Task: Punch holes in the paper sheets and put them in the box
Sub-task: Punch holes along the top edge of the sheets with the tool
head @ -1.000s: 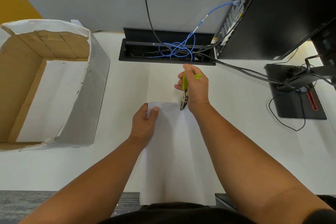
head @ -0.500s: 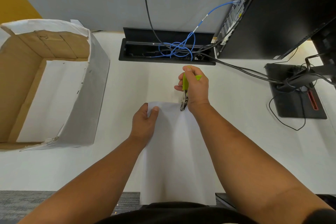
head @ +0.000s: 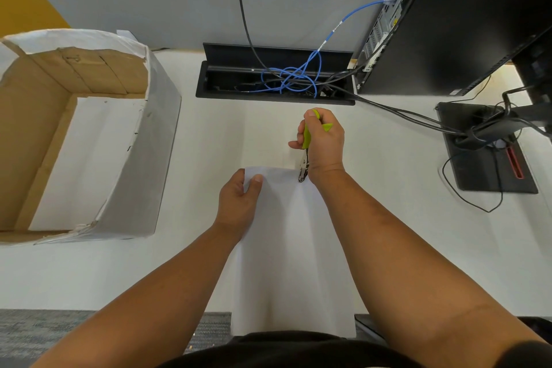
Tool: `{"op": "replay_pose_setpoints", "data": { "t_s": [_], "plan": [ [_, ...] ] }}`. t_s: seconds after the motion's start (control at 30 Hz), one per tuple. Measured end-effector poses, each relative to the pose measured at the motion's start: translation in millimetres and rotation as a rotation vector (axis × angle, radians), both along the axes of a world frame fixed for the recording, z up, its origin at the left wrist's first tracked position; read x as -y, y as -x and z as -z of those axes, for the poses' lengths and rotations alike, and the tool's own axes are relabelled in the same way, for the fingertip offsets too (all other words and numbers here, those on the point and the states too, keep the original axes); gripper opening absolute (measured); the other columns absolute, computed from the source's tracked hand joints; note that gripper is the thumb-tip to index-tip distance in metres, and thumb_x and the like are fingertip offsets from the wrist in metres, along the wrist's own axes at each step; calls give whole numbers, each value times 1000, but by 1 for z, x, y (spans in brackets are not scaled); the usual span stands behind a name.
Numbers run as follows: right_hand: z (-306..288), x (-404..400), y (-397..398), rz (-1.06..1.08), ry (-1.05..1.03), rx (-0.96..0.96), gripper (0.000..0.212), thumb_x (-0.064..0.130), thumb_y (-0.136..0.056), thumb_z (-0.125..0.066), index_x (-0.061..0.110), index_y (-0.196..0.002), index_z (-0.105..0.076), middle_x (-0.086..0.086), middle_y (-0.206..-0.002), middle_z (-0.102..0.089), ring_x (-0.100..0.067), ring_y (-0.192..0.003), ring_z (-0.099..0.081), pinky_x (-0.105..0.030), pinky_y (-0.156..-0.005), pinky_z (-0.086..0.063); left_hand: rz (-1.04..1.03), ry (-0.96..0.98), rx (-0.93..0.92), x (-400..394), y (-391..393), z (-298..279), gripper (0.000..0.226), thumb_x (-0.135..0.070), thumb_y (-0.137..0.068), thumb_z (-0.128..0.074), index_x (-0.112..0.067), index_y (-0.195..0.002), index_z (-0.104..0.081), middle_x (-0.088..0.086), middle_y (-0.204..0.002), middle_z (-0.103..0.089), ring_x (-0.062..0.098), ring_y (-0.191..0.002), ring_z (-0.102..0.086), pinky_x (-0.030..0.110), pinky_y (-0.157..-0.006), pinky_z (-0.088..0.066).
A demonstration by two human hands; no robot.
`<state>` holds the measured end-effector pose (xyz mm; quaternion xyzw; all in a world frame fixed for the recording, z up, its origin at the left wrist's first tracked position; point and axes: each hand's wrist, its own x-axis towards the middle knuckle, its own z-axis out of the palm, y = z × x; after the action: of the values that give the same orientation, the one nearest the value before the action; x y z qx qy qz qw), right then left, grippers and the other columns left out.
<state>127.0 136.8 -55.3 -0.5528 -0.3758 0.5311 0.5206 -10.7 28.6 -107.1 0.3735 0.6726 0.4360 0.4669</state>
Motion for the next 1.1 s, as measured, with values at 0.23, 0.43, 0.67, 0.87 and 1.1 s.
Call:
{"op": "replay_pose_setpoints", "data": {
  "t_s": [0.23, 0.43, 0.67, 0.87, 1.1],
  "plan": [
    [0, -1, -1, -13, 4, -25, 13, 15, -96, -52, 13, -87, -61, -8, -71, -56, -17, -57, -49, -38, -61, -57, 3, -3, 6, 1, 1, 1, 14, -35, -96, -54, -26, -102, -64, -7, -99, -68, 14, -95, -63, 34, -86, -55],
    [-1, -1, -2, -6, 1, -2, 14, 15, -96, -51, 13, -86, -60, -8, -70, -55, -16, -56, -48, -36, -58, -56, 4, -14, 2, 1, -1, -3, 10, -32, -96, -55, -36, -94, -63, -13, -95, -68, 1, -87, -62, 22, -78, -53],
    [-1, 1, 0, 8, -7, 30, 13, 16, -96, -51, 13, -86, -60, -9, -70, -56, -17, -58, -49, -31, -52, -52, 5, -7, 1, 1, -1, -5, 9, -34, -96, -54, -37, -93, -62, -14, -95, -67, 2, -87, -62, 17, -72, -49],
    [0, 1, 0, 25, -32, 42, 13, 16, -96, -50, 11, -87, -59, -10, -70, -55, -22, -60, -48, -28, -49, -45, 2, -17, 7, 2, -1, -4, 9, -34, -96, -55, -37, -96, -63, -14, -97, -67, 4, -91, -63, 20, -75, -50],
    [0, 2, 2, 24, -48, 32, 15, 15, -95, -50, 12, -83, -58, -11, -68, -54, -24, -59, -46, -29, -48, -42, 12, -22, 1, 2, -2, -5, 9, -34, -97, -53, -38, -96, -62, -14, -98, -66, 5, -92, -62, 19, -76, -50]
  ]
}}
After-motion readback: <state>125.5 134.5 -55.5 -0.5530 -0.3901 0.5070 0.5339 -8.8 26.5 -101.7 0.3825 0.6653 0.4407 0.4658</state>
